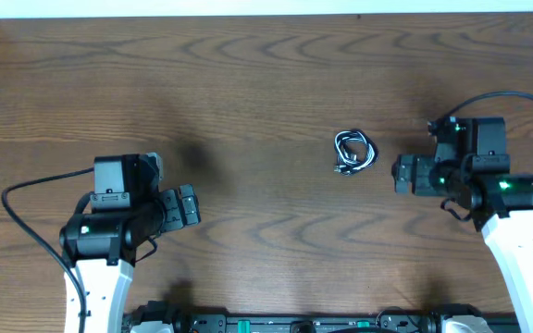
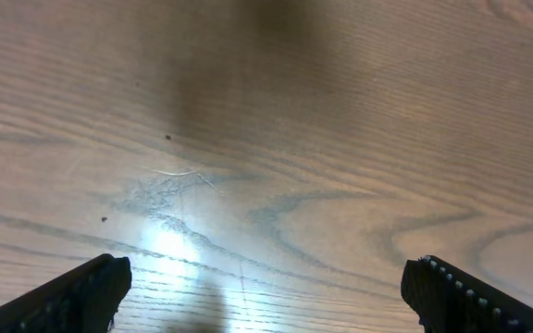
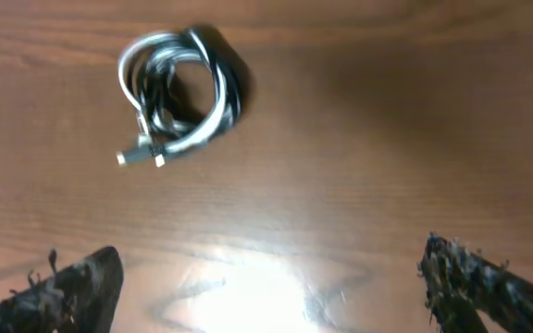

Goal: Untangle cables
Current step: 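Move both grippers toward the tangled black and white cable bundle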

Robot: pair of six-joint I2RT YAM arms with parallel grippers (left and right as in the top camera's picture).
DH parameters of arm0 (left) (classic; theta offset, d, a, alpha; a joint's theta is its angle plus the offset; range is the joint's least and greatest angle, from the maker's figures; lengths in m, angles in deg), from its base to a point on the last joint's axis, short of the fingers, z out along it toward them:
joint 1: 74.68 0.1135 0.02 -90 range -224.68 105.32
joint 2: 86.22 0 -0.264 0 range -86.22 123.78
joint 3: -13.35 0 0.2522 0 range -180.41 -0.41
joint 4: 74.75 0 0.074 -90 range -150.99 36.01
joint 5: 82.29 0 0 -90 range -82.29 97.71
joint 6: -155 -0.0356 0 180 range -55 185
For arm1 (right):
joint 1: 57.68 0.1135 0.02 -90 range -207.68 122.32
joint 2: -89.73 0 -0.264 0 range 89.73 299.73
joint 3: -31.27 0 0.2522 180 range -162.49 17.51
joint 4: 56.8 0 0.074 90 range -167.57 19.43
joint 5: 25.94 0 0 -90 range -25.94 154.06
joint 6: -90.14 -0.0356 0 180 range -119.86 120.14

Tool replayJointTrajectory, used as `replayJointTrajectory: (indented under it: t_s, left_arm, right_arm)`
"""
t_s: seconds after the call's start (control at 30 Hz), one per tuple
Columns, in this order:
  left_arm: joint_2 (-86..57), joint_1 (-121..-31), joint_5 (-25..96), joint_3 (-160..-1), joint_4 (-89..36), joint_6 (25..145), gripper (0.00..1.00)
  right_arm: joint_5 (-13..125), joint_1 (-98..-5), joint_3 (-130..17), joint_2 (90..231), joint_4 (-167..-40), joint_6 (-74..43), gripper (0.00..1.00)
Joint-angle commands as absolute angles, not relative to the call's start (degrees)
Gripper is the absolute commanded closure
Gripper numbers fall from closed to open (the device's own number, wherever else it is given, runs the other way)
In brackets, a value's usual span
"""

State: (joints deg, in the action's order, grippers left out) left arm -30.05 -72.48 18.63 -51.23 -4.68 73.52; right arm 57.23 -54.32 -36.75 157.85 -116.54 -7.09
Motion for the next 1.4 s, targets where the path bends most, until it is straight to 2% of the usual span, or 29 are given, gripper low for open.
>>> replayJointTrajectory:
  t_s: [0.0,0.03,0.07,0.17,0.27,0.43,0.57,0.87,1.0,1.1,1.2,1.27,1.37]
  left_arm:
    - [-28.96,-72.39,20.23,-52.22,-6.36,80.27,0.02]
    - [-28.63,-72.39,21.71,-52.22,-7.45,81.06,0.02]
    - [-28.44,-72.39,22.85,-52.22,-8.22,81.65,0.02]
    - [-27.67,-72.39,26.37,-52.22,-10.51,81.84,0.02]
    - [-27.17,-72.52,26.54,-52.22,-11.19,81.78,0.02]
    - [-26.73,-73.11,26.54,-52.22,-11.19,81.62,0.02]
    - [-26.73,-74.84,26.52,-52.22,-11.19,81.60,0.02]
    - [-26.73,-79.32,26.50,-52.17,-11.15,81.60,0.02]
    - [-26.73,-80.72,26.48,-52.17,-11.10,81.60,0.02]
    - [-26.73,-81.38,26.30,-52.17,-11.10,81.60,0.01]
    - [-26.73,-81.51,26.24,-52.17,-11.17,81.62,0.01]
    - [-26.73,-81.51,26.08,-52.15,-11.45,81.60,0.01]
    - [-26.71,-81.51,26.11,-51.96,-12.52,81.62,0.01]
  right_arm:
    - [56.97,-53.93,-36.97,159.29,-112.00,-7.61,0.01]
    - [58.19,-53.93,-36.92,160.08,-110.40,-8.33,0.01]
    - [59.96,-53.93,-36.92,161.08,-109.15,-9.56,0.05]
    - [61.93,-53.93,-36.92,164.95,-106.47,-11.61,0.35]
    - [61.73,-53.82,-36.92,169.28,-104.59,-12.07,0.51]
    - [57.88,-53.34,-36.92,176.89,-99.84,-12.05,0.49]
    - [56.03,-52.03,-36.92,183.14,-93.88,-12.05,0.43]
    - [52.90,-49.14,-36.92,192.29,-85.35,-12.09,0.49]
    - [52.70,-48.05,-36.92,195.14,-84.41,-13.16,0.61]
    - [50.85,-47.13,-36.92,196.54,-84.46,-13.12,0.80]
    - [43.68,-45.93,-36.92,196.54,-84.41,-13.10,0.94]
    - [37.67,-44.92,-36.92,196.47,-84.24,-13.10,0.99]
    - [31.11,-42.56,-36.92,196.47,-84.61,-13.10,0.99]
